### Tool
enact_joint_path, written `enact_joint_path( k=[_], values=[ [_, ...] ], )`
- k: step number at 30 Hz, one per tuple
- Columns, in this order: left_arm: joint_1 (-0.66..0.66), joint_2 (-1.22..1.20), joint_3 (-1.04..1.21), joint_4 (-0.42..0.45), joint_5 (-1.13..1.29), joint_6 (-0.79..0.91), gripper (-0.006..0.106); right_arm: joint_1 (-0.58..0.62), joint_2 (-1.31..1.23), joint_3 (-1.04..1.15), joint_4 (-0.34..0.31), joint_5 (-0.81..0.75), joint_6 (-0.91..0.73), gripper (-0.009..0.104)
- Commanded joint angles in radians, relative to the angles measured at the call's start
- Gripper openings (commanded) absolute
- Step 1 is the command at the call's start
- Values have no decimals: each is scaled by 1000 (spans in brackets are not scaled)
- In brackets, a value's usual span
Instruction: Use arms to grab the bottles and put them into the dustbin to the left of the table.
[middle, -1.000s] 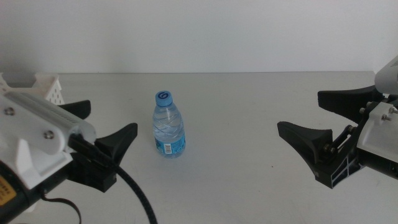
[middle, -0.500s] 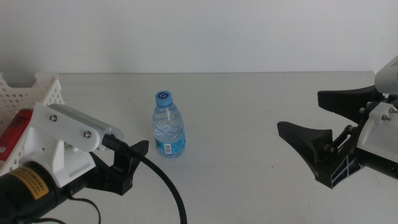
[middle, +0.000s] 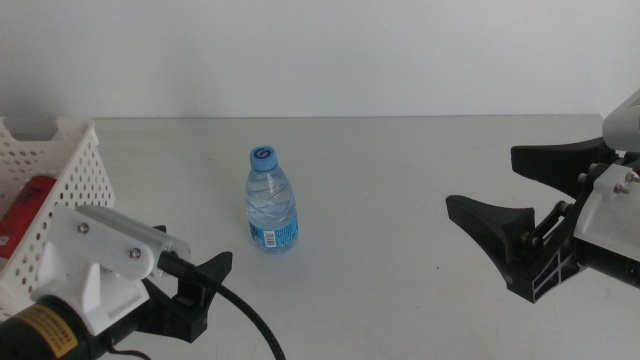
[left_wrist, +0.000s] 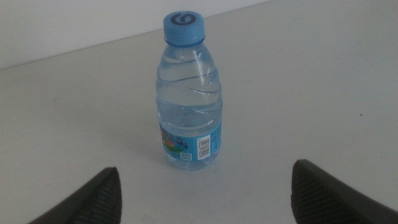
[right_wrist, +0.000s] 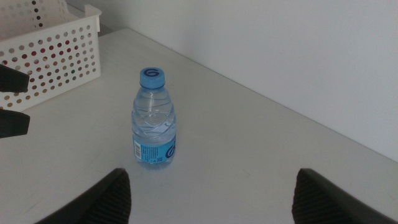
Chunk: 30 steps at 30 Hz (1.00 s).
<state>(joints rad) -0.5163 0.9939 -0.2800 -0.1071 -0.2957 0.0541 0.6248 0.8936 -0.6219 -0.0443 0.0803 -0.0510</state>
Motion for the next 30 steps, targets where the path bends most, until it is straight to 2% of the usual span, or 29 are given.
enact_joint_path(
  k=[1,5,12,23,30],
  values=[
    [3,-9,18,-18,-164,-37,93,3,-10,-27,-6,-71,-9,66],
    [3,-9,84,-17,-329,-81,93,3,-10,-27,-6,-71,-9,66],
    [3,66,62,-14,-364,-80,93,3,-10,-27,-6,-71,-9,66],
    [4,328,-124,-7,-450,-80,93,3,-10,-27,-6,-71,-9,66],
    [30,480,-237,62,-464,-83,93,3,-10,-27,-6,-71,-9,66]
  ],
)
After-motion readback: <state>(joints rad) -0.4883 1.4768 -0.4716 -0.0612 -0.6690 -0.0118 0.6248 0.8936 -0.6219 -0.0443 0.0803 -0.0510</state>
